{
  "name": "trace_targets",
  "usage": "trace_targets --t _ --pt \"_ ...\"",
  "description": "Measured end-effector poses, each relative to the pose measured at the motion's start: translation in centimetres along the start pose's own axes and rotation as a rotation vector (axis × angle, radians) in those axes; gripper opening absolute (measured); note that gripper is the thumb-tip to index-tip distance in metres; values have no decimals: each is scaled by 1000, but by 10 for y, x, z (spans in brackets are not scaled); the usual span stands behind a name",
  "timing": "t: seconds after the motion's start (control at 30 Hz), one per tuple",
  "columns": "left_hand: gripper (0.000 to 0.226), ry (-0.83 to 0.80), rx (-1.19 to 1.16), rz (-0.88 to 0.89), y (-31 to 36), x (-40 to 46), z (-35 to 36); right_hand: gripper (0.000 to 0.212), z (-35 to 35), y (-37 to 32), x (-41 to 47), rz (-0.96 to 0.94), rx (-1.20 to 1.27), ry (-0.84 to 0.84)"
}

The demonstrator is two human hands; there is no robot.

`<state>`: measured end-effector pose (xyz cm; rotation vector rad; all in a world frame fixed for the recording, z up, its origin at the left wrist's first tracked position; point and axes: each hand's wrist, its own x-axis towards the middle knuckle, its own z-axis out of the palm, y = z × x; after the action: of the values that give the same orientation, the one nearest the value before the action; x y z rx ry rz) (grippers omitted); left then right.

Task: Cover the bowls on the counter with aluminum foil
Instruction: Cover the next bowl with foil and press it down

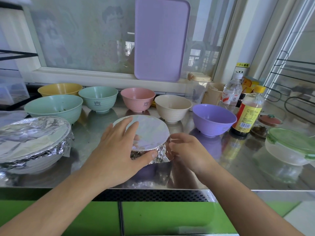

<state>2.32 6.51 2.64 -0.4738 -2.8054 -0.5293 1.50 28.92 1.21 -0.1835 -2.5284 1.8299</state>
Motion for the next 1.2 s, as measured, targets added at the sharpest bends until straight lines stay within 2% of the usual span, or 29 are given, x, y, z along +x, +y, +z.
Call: trace_targets --t 0.07,0.27,0.53,0.63,0.73,0.83,0.97,1.13,1.2 --pt "104 -14 -3 -11 3 -1 -2 25 -1 1 3 10 105 -77" --pt "97 1 32 32 10 -5 -10 16 -1 0 6 27 207 -107" --pt "96 -24 44 17 12 -5 -12 9 2 3 12 -21 197 -32" --pt "95 -20 28 24 12 -5 -12 8 0 7 11 -104 90 -15" --pt "99 -25 -8 14 8 -5 -12 22 2 11 14 -170 -110 134" --pt "101 -29 -7 7 4 -5 -9 26 6 13 10 -194 -193 173" --pt "98 7 9 44 4 -4 -9 17 3 13 3 -202 -111 56" --pt "103 28 16 80 6 -4 -9 22 4 15 3 -304 -185 -19" --pt "105 33 8 79 1 -3 -6 22 2 16 2 -303 -102 -69"
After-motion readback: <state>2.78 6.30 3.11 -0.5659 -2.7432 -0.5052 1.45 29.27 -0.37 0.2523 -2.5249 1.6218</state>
